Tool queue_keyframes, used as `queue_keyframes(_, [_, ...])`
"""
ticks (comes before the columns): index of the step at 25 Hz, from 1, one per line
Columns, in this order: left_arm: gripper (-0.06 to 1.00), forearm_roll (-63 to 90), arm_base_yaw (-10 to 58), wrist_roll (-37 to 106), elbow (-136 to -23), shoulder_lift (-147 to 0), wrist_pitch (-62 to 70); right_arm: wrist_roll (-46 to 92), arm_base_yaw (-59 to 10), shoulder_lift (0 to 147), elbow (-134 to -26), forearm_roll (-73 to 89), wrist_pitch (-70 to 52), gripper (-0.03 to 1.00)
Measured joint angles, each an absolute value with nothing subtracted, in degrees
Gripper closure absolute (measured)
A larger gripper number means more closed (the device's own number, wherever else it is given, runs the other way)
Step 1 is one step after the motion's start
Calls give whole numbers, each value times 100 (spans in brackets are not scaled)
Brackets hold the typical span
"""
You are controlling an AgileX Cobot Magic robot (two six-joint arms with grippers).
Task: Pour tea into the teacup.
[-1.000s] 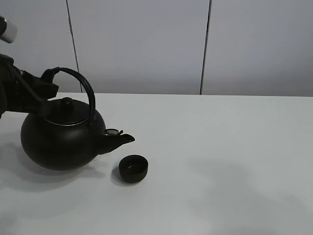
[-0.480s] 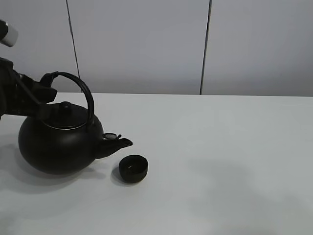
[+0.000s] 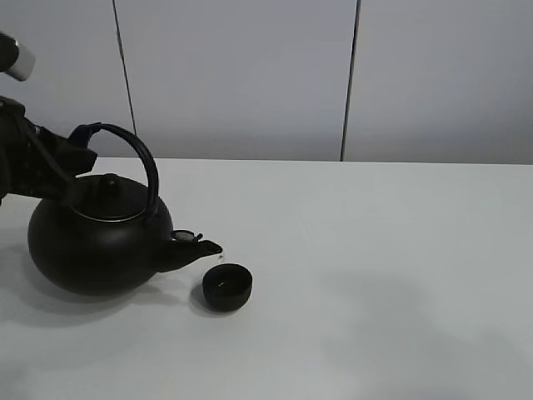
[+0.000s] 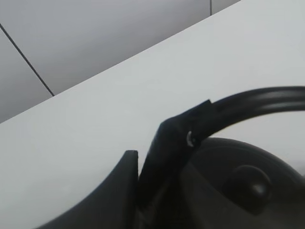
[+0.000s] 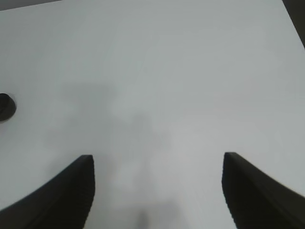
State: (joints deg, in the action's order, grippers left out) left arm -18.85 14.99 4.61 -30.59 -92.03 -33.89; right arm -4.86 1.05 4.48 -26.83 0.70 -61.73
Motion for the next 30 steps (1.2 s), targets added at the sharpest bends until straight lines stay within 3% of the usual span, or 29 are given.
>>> queue_keyframes(30, [80, -2018, 1499, 705, -3251, -9204, -3254, -486, 105, 448, -2683, 70, -6173, 45])
